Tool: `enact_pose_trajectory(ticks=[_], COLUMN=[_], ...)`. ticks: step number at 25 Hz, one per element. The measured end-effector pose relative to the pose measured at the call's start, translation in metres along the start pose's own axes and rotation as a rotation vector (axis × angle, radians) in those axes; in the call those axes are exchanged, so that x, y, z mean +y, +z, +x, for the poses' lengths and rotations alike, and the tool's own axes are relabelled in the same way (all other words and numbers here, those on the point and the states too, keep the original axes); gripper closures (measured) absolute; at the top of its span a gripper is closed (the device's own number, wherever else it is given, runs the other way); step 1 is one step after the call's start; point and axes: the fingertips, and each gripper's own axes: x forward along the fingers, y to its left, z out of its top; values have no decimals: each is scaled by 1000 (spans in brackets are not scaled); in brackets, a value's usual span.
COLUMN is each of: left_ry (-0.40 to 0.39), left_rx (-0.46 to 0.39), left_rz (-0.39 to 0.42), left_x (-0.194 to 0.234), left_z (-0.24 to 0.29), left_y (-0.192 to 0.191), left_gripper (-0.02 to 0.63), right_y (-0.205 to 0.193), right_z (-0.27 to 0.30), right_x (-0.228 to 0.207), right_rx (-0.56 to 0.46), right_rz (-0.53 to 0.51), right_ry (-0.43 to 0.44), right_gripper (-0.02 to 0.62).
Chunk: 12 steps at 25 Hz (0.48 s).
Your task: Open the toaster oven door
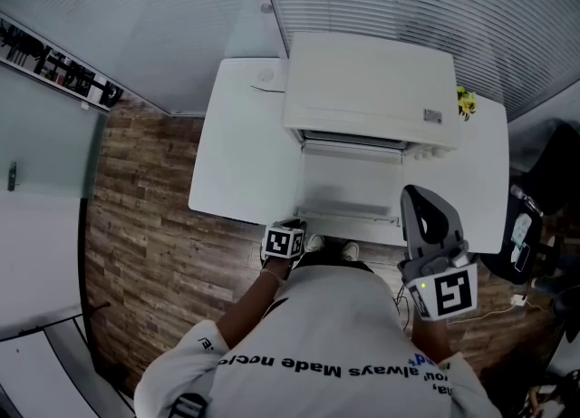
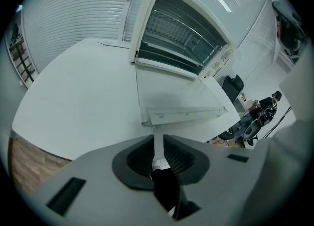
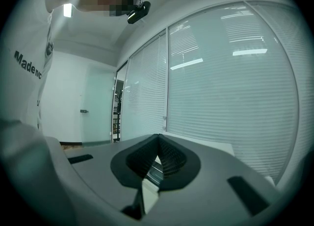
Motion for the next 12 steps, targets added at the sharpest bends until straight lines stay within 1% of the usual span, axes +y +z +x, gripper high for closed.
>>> enact_pose_trajectory(ticks=[5,12], left_ry=[-5,-28], left_rx=[-51,-138], left_rz=[10,32], left_x=[-5,-19], left_z=[-14,-38], left_y=[12,45], left_gripper=[535,545], right_y=[0,0], right_z=[0,-1], right_x=[4,4], right_rx=[2,5], right_rz=[-1,-2], right_ry=[5,3], right_gripper=[588,588])
